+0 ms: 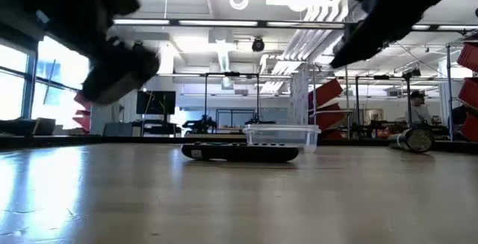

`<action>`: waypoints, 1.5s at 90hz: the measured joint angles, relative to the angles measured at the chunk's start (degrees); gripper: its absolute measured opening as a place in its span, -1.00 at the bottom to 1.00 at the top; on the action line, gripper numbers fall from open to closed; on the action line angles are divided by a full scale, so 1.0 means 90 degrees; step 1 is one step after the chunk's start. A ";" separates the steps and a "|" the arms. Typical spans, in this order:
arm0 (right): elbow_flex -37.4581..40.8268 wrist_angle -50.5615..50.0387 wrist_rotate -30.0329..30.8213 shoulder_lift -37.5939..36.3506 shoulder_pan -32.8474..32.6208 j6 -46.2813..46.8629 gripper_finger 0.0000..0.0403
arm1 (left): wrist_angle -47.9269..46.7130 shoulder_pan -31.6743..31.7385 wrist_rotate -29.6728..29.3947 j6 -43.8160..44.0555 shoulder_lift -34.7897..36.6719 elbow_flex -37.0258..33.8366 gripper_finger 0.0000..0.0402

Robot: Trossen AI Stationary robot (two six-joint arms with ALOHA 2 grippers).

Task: Insert battery
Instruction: Insert the black battery into the computer mouse

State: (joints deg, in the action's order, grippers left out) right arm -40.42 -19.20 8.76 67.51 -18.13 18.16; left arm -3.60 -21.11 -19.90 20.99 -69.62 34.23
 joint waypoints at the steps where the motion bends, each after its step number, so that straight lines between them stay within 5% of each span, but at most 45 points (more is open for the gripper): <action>1: -0.0045 -0.0138 -0.0001 -0.0010 -0.0050 0.0073 0.14 | 0.0146 0.0014 -0.0016 -0.0059 -0.0026 -0.0013 0.24; 16: -0.0761 -0.2110 -0.0152 -0.0037 -0.1045 0.1533 0.14 | 0.2957 0.0104 0.0092 -0.0977 -0.0674 -0.0166 0.24; 34: -0.0935 -0.3147 -0.0547 -0.0018 -0.2573 0.4141 0.14 | 0.5311 0.0106 0.0380 -0.1718 -0.1941 -0.0041 0.24; 69: -0.0924 -0.3150 -0.0644 0.0157 -0.5189 0.7714 0.14 | 0.6383 0.0002 0.0550 -0.2144 -0.4081 0.1527 0.23; 88: -0.0904 -0.3220 -0.0806 0.0865 -0.5706 0.7630 0.14 | 0.6196 -0.0225 0.0380 -0.2361 -0.4645 0.2331 0.23; 135: -0.0901 -0.1812 -0.1021 0.2446 -0.5790 0.6495 0.14 | 0.5982 -0.0502 -0.0763 -0.2003 -0.4712 0.2386 0.24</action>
State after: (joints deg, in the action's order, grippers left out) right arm -48.53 -35.51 -0.43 89.52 -70.24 76.62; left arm 50.24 -25.63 -26.76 2.96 -112.03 55.70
